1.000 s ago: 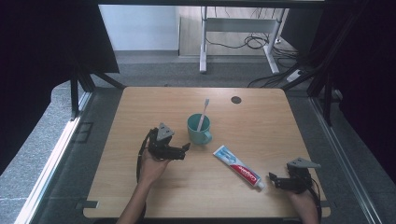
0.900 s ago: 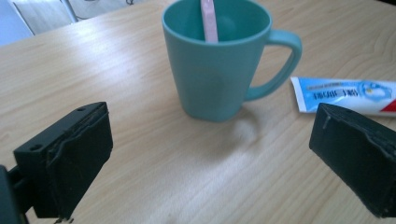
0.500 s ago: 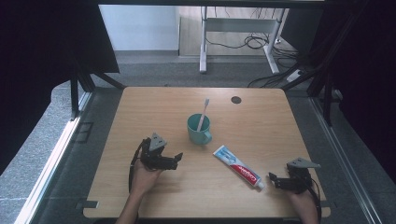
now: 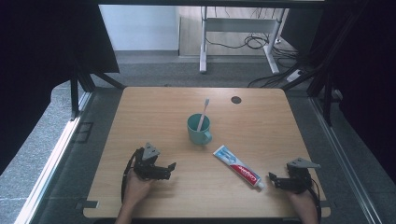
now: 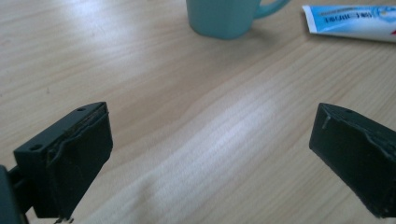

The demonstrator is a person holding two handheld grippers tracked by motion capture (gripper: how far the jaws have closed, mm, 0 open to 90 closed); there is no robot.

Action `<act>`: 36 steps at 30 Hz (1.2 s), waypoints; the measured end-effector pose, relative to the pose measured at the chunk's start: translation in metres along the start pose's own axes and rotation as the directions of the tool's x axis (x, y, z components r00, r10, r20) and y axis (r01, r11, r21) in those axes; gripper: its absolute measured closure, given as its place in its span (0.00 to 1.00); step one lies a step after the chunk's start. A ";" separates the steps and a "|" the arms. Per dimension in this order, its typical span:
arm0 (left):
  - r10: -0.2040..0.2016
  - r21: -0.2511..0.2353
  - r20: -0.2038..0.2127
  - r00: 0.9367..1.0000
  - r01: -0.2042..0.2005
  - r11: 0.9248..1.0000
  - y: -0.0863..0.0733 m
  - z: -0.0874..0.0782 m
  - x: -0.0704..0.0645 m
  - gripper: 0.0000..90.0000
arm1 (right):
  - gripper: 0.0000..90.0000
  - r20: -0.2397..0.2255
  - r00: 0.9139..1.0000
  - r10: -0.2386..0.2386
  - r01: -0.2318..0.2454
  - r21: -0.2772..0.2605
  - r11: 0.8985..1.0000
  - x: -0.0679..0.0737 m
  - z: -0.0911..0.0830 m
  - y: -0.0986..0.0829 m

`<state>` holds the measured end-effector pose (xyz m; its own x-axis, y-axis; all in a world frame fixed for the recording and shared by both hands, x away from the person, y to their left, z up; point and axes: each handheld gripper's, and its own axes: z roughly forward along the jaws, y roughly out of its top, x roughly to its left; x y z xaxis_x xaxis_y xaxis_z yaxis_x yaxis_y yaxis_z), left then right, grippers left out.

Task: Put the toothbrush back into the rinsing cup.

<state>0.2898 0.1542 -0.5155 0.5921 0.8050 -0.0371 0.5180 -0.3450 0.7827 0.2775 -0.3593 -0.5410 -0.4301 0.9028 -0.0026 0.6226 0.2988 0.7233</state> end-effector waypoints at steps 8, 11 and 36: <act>0.005 0.048 0.004 1.000 -0.006 0.999 -0.015 -0.001 -0.005 0.00 | 0.12 0.001 1.000 0.002 -0.002 0.000 1.000 0.000 0.000 0.000; 0.007 0.066 0.006 1.000 -0.008 0.998 -0.019 0.001 -0.006 0.00 | 0.12 0.002 1.000 0.002 -0.002 0.000 1.000 0.000 0.000 0.000; 0.009 0.171 -0.003 1.000 -0.008 0.985 -0.032 0.009 -0.014 0.00 | 0.12 0.001 1.000 0.002 -0.002 0.000 1.000 0.001 0.000 0.000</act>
<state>0.2711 0.1495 -0.5455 0.5947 0.8035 -0.0286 0.6114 -0.4289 0.6650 0.2773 -0.3588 -0.5410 -0.4279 0.9038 -0.0020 0.6237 0.2969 0.7231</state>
